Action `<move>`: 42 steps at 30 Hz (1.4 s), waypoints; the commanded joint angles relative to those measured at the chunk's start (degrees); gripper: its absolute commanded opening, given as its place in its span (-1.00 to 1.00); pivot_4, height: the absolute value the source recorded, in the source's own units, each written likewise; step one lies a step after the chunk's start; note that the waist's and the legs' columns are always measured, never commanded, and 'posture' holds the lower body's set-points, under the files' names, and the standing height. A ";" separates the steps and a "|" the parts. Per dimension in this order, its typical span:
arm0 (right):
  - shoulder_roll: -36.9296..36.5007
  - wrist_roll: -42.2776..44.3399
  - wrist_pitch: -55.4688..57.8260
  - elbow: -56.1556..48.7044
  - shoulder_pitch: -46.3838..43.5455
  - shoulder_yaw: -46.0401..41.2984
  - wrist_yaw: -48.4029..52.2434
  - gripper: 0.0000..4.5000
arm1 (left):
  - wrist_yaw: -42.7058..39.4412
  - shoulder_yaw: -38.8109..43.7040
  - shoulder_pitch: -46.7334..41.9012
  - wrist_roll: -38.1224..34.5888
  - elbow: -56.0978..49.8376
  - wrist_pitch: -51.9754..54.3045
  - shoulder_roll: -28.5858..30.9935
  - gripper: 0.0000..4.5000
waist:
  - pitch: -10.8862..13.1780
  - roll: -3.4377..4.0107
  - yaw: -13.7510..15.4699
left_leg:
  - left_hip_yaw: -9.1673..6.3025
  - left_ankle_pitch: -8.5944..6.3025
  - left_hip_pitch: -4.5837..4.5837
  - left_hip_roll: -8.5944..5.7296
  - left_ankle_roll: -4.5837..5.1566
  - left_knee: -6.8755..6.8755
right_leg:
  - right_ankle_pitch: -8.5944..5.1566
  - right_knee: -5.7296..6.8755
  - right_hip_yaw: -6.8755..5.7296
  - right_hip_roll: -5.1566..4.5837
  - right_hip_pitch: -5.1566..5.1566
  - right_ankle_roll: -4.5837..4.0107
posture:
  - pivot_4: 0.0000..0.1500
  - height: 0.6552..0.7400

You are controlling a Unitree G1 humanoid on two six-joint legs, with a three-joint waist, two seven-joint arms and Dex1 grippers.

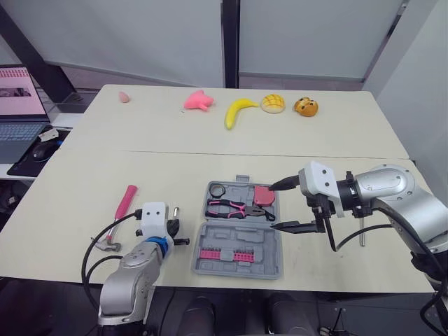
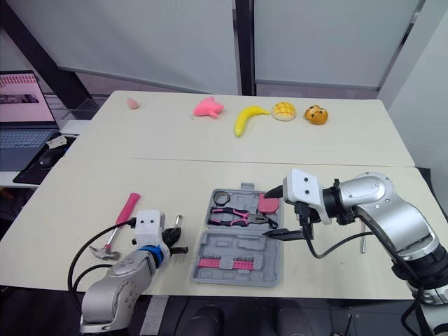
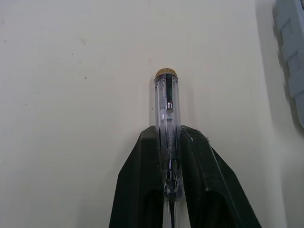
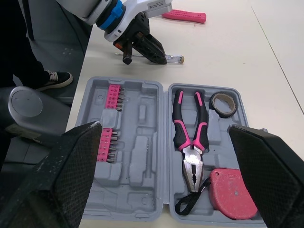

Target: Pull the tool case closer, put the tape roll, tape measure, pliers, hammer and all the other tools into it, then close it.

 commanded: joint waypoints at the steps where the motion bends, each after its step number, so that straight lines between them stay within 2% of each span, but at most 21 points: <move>1: -0.49 0.21 -0.39 -1.95 0.22 -1.23 -0.14 1.00 | -2.37 -0.13 1.68 0.36 -2.38 -0.55 2.72 -0.90 | 0.00 0.00 -0.02 | 0.00 0.00 0.00 0.00 0.00 0.00 | 0.00 0.00 0.00 0.00 0.00 0.00 | 1.00 0.93; 4: -0.57 0.16 -0.55 -2.01 0.61 -1.24 -0.15 1.00 | -5.15 -0.69 2.32 -0.41 -2.36 -1.39 4.54 -0.90 | 0.00 0.00 0.03 | 0.00 0.00 0.00 0.00 0.00 0.00 | 0.00 0.00 0.00 0.00 0.00 0.00 | 1.00 0.93; 17: -0.54 0.26 -0.31 -2.54 1.01 -1.35 -0.43 1.00 | -7.34 -2.10 2.25 0.18 -1.79 -2.93 5.04 -0.90 | 0.00 0.00 0.05 | -0.01 0.00 -0.02 0.00 0.00 0.00 | 0.00 -0.01 -0.01 0.00 0.00 0.00 | 1.00 0.93; 28: -0.72 0.21 0.19 -2.77 0.99 -1.34 -0.52 1.00 | -6.30 -0.39 2.47 0.62 0.00 -4.86 4.27 -0.90 | 0.00 0.00 0.04 | -0.01 0.00 -0.01 0.00 0.00 0.00 | 0.00 -0.01 0.00 0.00 -0.01 0.00 | 1.00 0.93; 29: -0.72 0.22 0.19 -2.76 1.00 -1.37 -0.54 1.00 | -6.41 -0.15 2.65 0.32 -0.34 -4.84 4.16 -0.58 | 0.00 0.00 0.04 | -0.01 0.00 -0.01 0.00 0.00 0.00 | 0.00 -0.01 0.00 0.00 -0.01 0.00 | 1.00 0.93; 31: -0.67 0.25 0.26 -2.82 0.99 -1.38 -0.62 1.00 | -6.68 0.24 3.15 -0.17 -1.34 -4.71 4.03 -0.36 | 0.00 0.00 0.03 | -0.01 0.00 -0.01 0.01 0.00 0.00 | 0.00 -0.01 0.00 0.00 -0.01 0.00 | 1.00 0.93; 37: -0.46 0.90 0.13 -3.08 1.49 -2.08 -0.80 1.00 | -6.76 4.86 6.69 -3.27 -9.43 -4.19 3.15 0.49 | 0.01 -0.01 0.04 | 0.00 0.00 -0.03 0.01 0.00 -0.01 | 0.00 -0.03 0.00 -0.01 -0.02 0.00 | 1.00 0.93; 42: -0.35 2.00 0.42 -4.22 2.67 -3.21 -1.61 1.00 | -12.41 12.00 10.79 -8.71 -15.42 -4.53 6.69 0.49 | 0.01 -0.01 0.04 | -0.01 0.00 -0.06 0.02 0.00 -0.01 | 0.00 -0.04 -0.01 -0.01 -0.04 0.00 | 1.00 0.93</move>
